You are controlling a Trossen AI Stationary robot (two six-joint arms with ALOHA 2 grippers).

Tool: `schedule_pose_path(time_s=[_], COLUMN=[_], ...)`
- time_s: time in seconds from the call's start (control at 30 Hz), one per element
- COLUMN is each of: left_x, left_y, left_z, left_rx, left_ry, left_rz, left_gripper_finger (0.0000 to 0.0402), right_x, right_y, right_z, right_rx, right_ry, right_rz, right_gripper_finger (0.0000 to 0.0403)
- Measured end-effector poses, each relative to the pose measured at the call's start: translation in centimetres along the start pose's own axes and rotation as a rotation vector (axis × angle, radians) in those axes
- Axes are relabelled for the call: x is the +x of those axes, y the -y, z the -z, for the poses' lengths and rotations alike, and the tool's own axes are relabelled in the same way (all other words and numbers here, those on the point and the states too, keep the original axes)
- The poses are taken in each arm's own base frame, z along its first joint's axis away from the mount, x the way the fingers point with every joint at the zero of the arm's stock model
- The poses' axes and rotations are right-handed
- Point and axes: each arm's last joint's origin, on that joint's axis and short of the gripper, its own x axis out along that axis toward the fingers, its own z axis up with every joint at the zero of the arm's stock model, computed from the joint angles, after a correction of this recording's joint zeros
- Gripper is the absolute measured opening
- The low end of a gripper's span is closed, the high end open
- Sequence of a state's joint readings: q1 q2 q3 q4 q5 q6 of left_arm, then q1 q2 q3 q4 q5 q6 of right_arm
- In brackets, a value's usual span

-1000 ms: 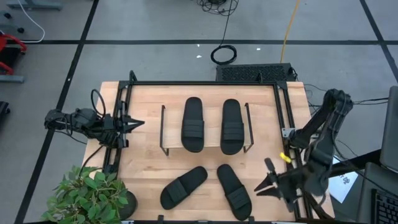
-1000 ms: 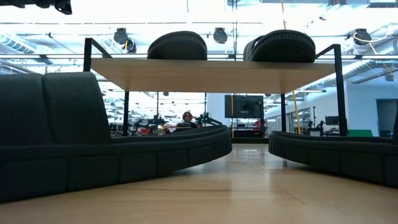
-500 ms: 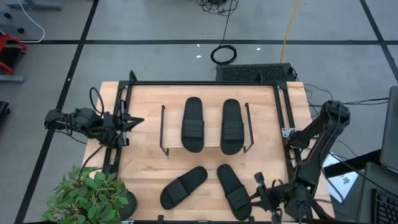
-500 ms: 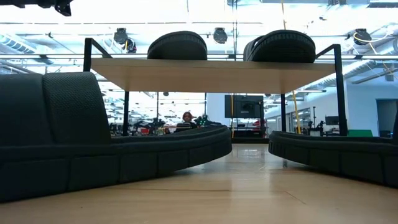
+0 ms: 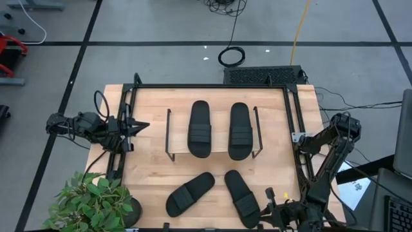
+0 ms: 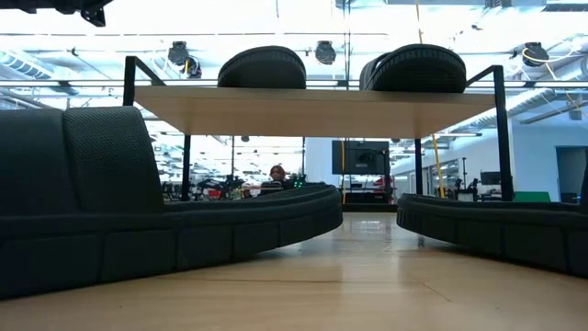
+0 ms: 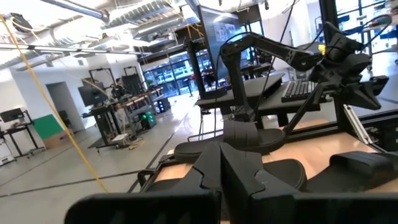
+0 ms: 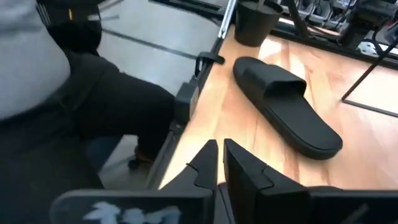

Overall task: Pick and place slides into the shelf
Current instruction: Put the right black slide under the shelf

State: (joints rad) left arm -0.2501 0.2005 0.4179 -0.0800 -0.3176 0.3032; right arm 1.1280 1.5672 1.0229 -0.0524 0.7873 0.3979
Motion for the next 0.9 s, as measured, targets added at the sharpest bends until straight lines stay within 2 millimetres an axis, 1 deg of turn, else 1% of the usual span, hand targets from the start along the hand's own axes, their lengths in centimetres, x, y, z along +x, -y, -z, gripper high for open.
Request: schedule_pose_path(time_s=[0.13,0.27,0.43,0.53,0.6,0.73,0.8,0.9], left_x=[0.0,0.0,0.0,0.0,0.0,0.0,0.0,0.0], left_y=[0.0,0.0,0.0,0.0,0.0,0.0,0.0,0.0], left_z=[0.0,0.1,0.1,0.1,0.1,0.3,0.3,0.3], left_rx=[-0.002,0.000,0.001,0.001,0.003,0.011,0.012,0.012], left_ry=[-0.003,-0.007,-0.007,-0.008,-0.012,-0.032,-0.037,-0.038], left_rz=[0.001,0.001,0.001,0.002,0.003,-0.011,-0.022,-0.023], left_gripper_finger=[0.0003,0.0001,0.0001,0.0002,0.0002,0.0002,0.0002,0.0001], right_x=[0.6,1.6,2.9,3.6,3.9,3.8,3.4,3.0], right_y=[0.1,0.8,1.4,1.6,1.6,1.2,0.8,0.6], right_z=[0.8,1.5,2.1,2.3,2.3,2.4,2.6,2.9], right_rx=[-0.072,-0.088,-0.063,-0.027,0.033,0.180,0.180,0.144], right_ry=[-0.047,-0.104,-0.160,-0.188,-0.212,-0.259,-0.263,-0.260], right_rz=[0.029,0.074,0.087,0.056,0.010,-0.076,-0.080,-0.052], right_gripper_finger=[0.0002,0.0016,0.0064,0.0103,0.0131,0.0177,0.0190,0.0196])
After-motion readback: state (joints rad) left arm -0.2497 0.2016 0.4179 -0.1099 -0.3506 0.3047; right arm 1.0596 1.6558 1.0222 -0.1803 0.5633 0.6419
